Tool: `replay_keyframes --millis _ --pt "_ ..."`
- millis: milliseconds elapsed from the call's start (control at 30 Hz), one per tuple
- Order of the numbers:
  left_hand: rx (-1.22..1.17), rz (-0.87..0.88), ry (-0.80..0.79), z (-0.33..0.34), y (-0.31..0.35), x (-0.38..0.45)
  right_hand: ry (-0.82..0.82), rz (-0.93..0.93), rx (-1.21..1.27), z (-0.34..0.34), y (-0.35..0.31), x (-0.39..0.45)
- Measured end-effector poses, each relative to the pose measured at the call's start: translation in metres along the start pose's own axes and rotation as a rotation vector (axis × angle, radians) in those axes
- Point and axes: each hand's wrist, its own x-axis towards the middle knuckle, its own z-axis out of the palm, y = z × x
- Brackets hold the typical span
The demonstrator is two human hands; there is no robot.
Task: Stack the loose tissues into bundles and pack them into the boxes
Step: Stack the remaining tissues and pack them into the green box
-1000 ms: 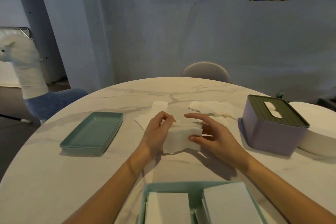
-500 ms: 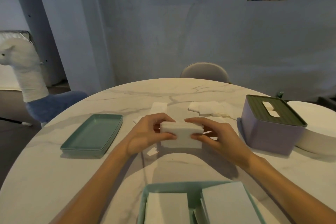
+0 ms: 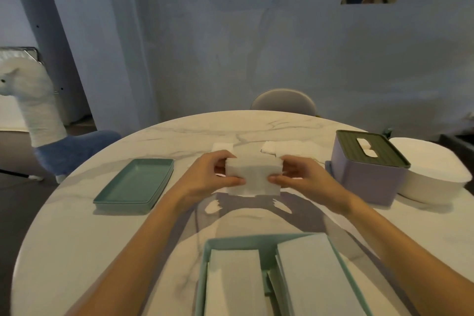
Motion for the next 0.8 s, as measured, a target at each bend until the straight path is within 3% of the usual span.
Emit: replay_keyframes --millis 167,433,633,800 --pt "0.065 -0.005 0.06 -0.009 0.055 -0.03 -0.125 0.052 0.254 -0.017 -0.058 -0.022" --pt "-0.161 -0.275 -0.074 -0.027 0.13 -0.106 -0.244 0.177 0.17 -0.025 -0.128 -0.058" --pt "0.098 -0.328 -0.104 -0.024 0.133 -0.153 -0.426 0.292 -0.012 0.003 -0.141 -0.067" --pt "0.324 -0.256 -0.132 -0.018 0.12 -0.167 -0.412 0.287 -0.135 0.024 -0.144 -0.074"
